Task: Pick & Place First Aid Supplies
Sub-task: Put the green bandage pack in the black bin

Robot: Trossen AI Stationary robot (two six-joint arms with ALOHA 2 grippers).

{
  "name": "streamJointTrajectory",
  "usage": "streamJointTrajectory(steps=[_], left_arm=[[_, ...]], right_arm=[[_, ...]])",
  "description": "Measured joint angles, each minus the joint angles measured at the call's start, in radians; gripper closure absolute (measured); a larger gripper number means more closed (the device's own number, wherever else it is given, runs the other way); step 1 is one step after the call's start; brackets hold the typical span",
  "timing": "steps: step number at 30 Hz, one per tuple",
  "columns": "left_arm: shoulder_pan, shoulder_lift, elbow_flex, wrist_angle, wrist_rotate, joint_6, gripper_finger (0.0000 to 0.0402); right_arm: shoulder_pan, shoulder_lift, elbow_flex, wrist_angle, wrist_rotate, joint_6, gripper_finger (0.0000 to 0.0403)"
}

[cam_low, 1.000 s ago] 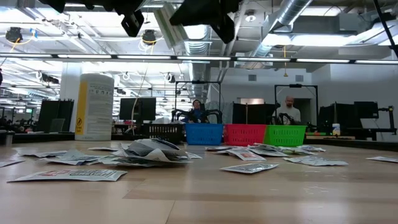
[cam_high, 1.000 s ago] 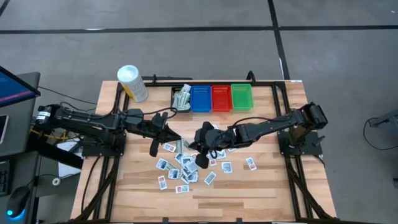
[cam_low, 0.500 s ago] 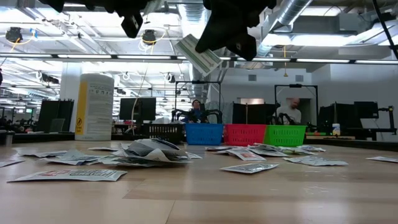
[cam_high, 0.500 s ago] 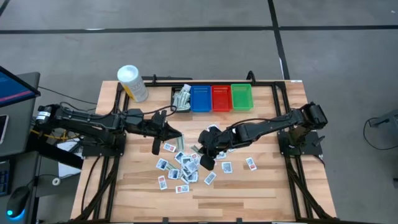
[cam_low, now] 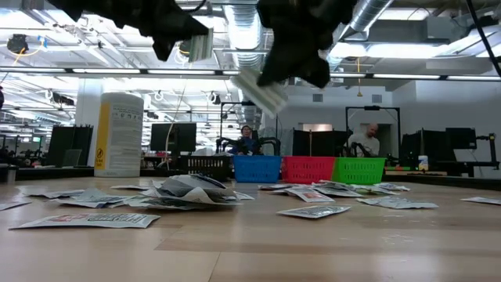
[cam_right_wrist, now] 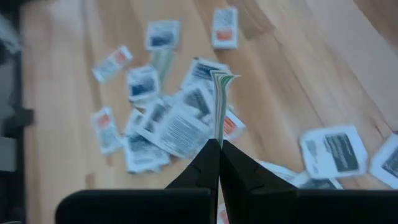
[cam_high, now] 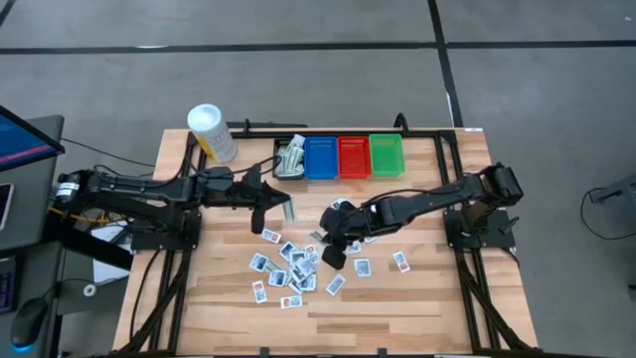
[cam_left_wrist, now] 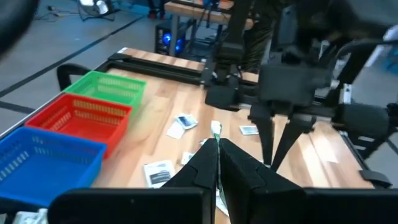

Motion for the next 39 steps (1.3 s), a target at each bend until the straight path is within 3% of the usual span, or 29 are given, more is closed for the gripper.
streamJointTrajectory(steps=[9, 22, 32, 39], left_arm=[[0.023, 0.000, 0.000, -0.003, 0.010, 0.000, 0.0385], [0.023, 0.000, 0.000, -0.004, 0.012, 0.015, 0.0385], [0.108, 0.000, 0.000, -0.004, 0.013, 0.099, 0.0385], [0.246, 0.052, 0.000, -0.001, 0.013, 0.196, 0.0385]], right_arm=[[-0.035, 0.000, -0.186, 0.249, -0.079, 0.094, 0.0403], [-0.034, 0.000, -0.255, 0.291, -0.076, 0.119, 0.0394], [-0.048, 0.000, -0.264, 0.289, 0.024, 0.117, 0.0317], [-0.105, 0.000, -0.264, 0.308, 0.031, -0.069, 0.0265]])
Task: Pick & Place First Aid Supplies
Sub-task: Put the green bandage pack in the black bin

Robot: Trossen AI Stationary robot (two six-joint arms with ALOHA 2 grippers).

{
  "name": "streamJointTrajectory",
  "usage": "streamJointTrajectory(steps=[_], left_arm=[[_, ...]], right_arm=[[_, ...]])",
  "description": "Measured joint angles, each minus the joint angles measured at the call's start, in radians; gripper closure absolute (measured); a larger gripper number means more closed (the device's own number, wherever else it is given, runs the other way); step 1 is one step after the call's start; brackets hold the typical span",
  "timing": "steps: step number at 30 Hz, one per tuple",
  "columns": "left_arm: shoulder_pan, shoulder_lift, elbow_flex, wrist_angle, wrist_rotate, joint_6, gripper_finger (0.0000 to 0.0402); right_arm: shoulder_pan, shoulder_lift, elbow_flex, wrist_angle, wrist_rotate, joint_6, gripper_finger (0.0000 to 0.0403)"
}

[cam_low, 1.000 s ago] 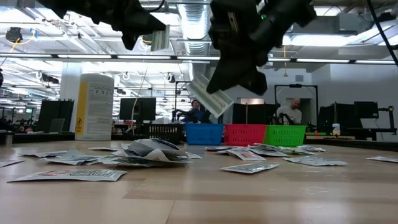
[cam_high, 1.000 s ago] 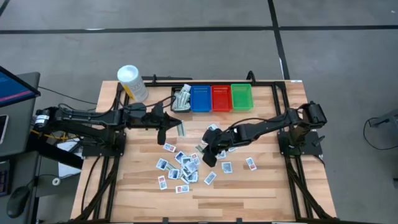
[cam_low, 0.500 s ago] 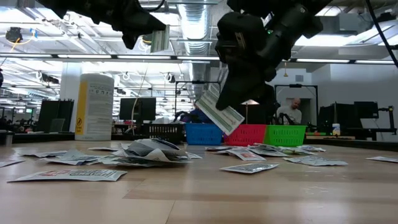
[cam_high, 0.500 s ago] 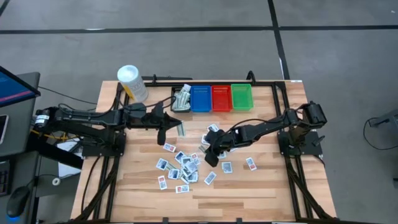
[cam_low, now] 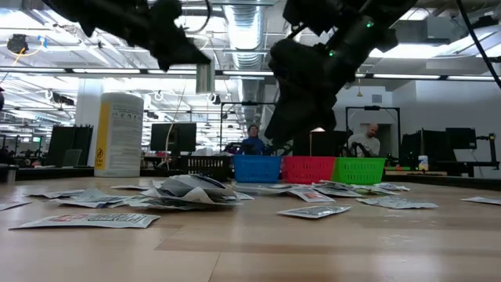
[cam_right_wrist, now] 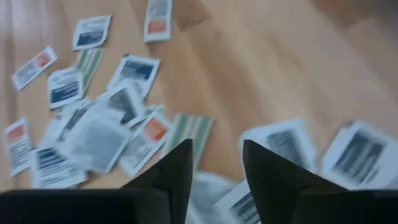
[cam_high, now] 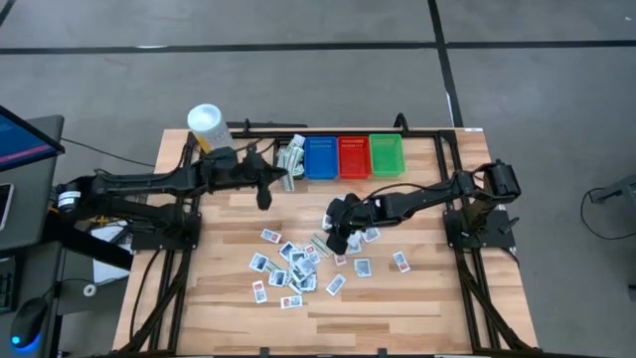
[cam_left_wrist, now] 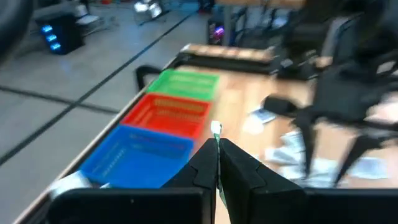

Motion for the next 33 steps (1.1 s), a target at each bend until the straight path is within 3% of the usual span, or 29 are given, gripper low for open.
streamJointTrajectory(steps=[7, 12, 17, 26, 33], left_arm=[[0.184, 0.185, 0.000, 0.098, 0.161, 0.054, 0.0385], [0.283, 0.315, 0.002, 0.271, 0.178, 0.069, 0.0385], [0.364, 0.419, 0.046, 0.301, 0.237, 0.070, 0.0385], [0.407, 0.531, 0.070, 0.296, 0.266, 0.076, 0.0383], [0.409, 0.535, 0.070, 0.297, 0.258, 0.065, 0.0333]], right_arm=[[-0.086, 0.000, 0.000, 0.000, 0.067, -0.105, 0.0262], [-0.138, 0.000, 0.000, 0.000, 0.071, -0.176, 0.0266], [-0.169, 0.000, 0.001, -0.015, 0.070, -0.237, 0.0263], [-0.236, 0.000, 0.001, -0.086, 0.018, -0.304, 0.0267], [-0.250, 0.000, 0.002, -0.155, 0.019, -0.284, 0.0270]])
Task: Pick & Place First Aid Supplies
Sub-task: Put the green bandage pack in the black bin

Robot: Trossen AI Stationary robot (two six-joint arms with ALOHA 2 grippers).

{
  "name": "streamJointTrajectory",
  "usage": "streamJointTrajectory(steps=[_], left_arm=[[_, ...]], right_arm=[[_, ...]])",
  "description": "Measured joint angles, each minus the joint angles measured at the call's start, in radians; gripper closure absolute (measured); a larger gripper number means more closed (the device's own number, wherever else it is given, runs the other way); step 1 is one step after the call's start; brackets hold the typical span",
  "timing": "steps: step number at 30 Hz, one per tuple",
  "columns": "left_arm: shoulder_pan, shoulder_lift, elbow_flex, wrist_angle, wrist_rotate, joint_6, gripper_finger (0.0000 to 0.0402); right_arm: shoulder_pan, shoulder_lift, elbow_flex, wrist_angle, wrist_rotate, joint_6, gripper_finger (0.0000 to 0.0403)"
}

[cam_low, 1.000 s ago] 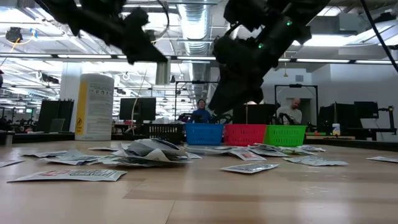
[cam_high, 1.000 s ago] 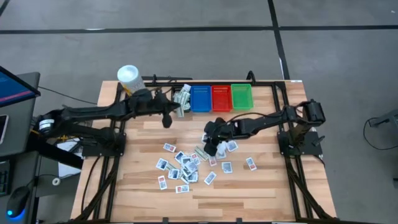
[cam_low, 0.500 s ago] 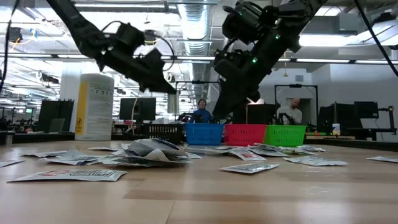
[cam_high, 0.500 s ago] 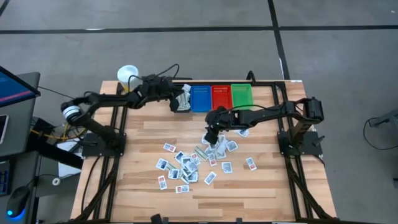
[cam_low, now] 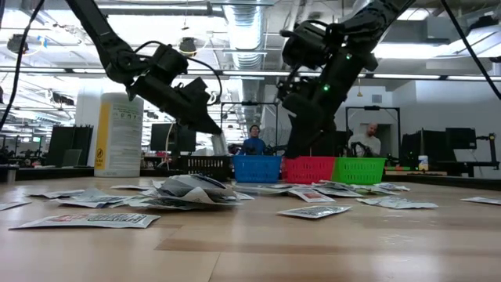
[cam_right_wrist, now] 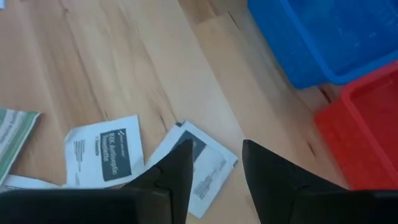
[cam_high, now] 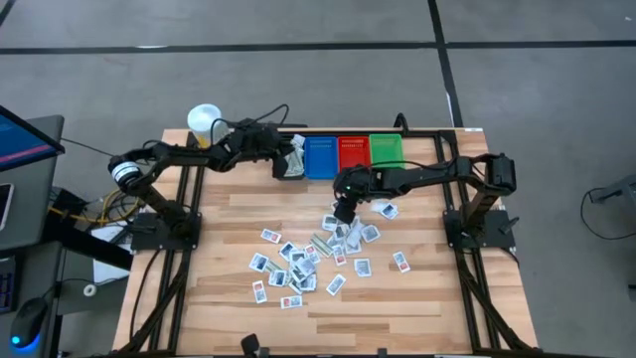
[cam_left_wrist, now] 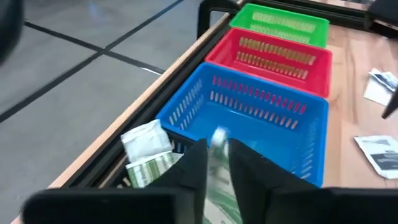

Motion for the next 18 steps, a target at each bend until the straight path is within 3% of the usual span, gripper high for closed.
streamJointTrajectory(steps=[10, 18], left_arm=[[-0.002, -0.028, 0.000, -0.124, -0.083, -0.012, 0.0236], [-0.040, -0.182, -0.003, -0.131, -0.082, -0.019, 0.0221]], right_arm=[[0.000, 0.000, 0.000, 0.047, 0.006, -0.007, 0.0270], [0.001, 0.000, 0.000, 0.055, 0.006, 0.008, 0.0269]])
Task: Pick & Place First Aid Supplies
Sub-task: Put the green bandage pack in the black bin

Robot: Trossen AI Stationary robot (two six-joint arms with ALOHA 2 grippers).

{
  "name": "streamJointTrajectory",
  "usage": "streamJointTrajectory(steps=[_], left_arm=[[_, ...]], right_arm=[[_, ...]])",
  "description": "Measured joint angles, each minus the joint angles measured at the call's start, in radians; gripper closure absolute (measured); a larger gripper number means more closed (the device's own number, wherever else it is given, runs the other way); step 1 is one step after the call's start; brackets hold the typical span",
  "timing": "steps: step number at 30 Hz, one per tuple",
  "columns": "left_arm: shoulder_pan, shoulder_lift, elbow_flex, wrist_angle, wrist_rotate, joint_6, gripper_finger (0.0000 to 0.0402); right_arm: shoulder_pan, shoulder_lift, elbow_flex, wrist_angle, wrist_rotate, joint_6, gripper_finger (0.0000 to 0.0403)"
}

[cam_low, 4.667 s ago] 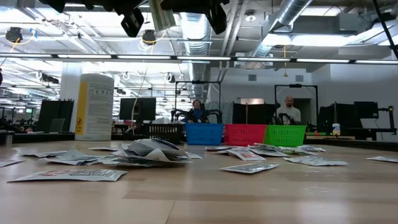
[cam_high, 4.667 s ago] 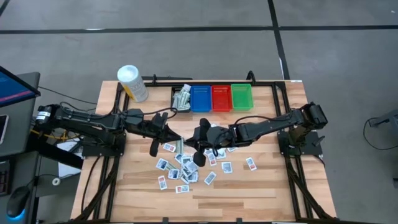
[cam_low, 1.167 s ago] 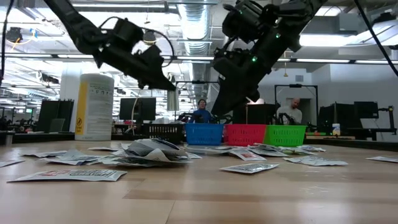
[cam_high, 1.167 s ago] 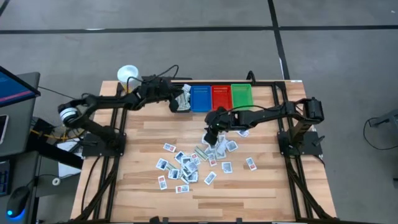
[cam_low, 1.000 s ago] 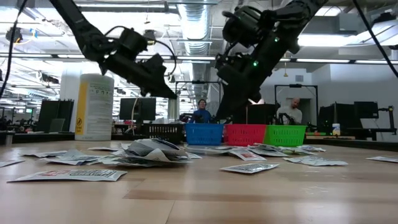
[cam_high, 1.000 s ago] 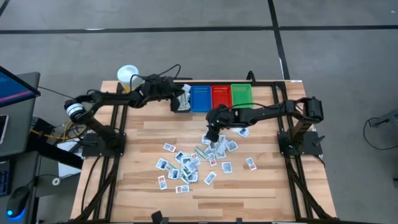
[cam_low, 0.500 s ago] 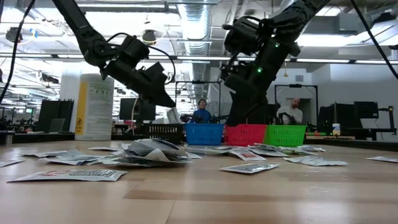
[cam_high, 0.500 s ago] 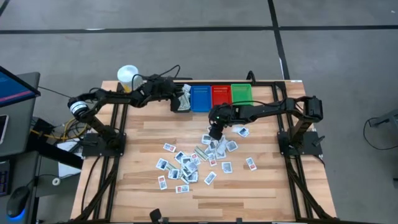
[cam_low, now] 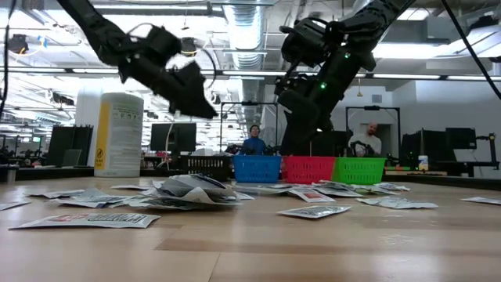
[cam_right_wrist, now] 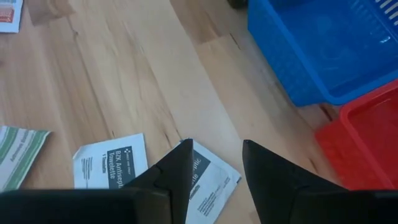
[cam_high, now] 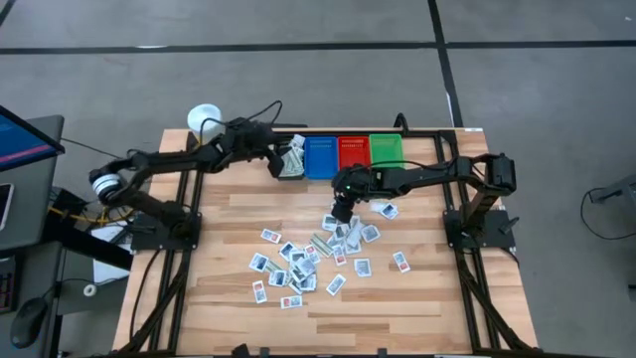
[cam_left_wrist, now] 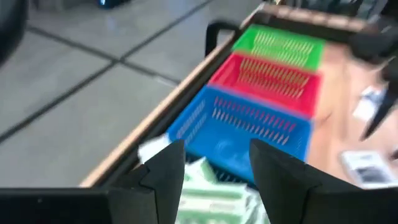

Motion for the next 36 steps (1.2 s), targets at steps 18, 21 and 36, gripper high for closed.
streamJointTrajectory(steps=[18, 21, 36], left_arm=[[-0.271, -0.238, -0.001, -0.223, 0.060, -0.151, 0.0239], [-0.324, -0.255, -0.001, -0.281, 0.060, -0.158, 0.0239], [-0.577, -0.261, -0.001, -0.304, 0.060, -0.257, 0.0239]], right_arm=[[0.150, 0.000, 0.000, 0.163, -0.050, 0.040, 0.0275], [0.194, 0.000, 0.000, 0.207, -0.086, 0.099, 0.0281], [0.364, 0.000, 0.000, 0.232, 0.051, 0.282, 0.0290]])
